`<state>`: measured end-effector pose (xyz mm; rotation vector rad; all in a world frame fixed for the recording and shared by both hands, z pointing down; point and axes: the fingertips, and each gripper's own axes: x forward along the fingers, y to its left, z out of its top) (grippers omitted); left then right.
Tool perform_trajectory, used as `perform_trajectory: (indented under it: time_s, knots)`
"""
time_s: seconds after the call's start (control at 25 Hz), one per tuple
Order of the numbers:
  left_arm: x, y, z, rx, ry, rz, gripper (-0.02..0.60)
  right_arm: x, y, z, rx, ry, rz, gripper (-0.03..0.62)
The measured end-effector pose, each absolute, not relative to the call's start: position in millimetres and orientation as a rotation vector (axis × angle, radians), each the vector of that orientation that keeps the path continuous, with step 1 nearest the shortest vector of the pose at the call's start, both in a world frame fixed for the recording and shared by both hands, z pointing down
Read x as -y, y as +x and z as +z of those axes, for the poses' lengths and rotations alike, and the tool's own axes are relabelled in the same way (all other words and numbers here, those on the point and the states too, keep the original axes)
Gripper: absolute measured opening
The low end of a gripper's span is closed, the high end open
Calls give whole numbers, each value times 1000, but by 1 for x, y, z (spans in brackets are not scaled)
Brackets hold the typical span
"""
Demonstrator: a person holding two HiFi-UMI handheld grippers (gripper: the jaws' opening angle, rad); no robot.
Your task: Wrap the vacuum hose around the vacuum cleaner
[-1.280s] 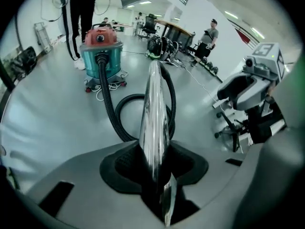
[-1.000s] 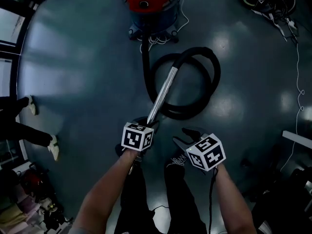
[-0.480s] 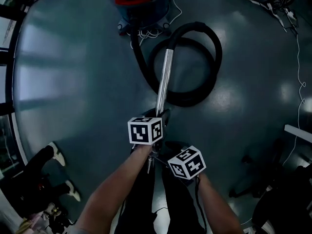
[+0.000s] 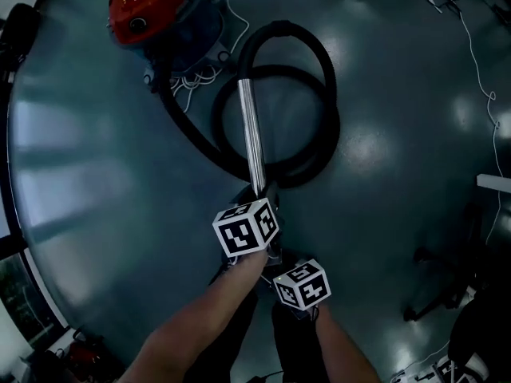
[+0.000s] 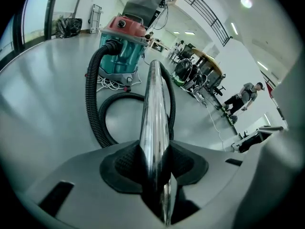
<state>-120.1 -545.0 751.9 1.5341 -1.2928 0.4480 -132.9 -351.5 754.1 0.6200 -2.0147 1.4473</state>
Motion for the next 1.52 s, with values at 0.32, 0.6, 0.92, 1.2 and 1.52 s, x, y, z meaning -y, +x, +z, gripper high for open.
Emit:
perform_trajectory:
  time_s: [0.32,0.6,0.92,1.2,1.52]
  knots:
    - [566,-80,794,1306,1523,425,161,375,-69,812,2066,686,1230,166]
    - [561,-66,840,1262,1547,579,198,379,-39,848,2100,639,1159,164]
    - [543,-59,878,1077,1622,792,297,387,-9,892,2072,555,966,163]
    - [545,-61,875,974,1802,917,308,408,21,921,2014,522,825,163]
    - [524,-76,900,867,1880,1057,308,434,64,956,1930,560,757,163]
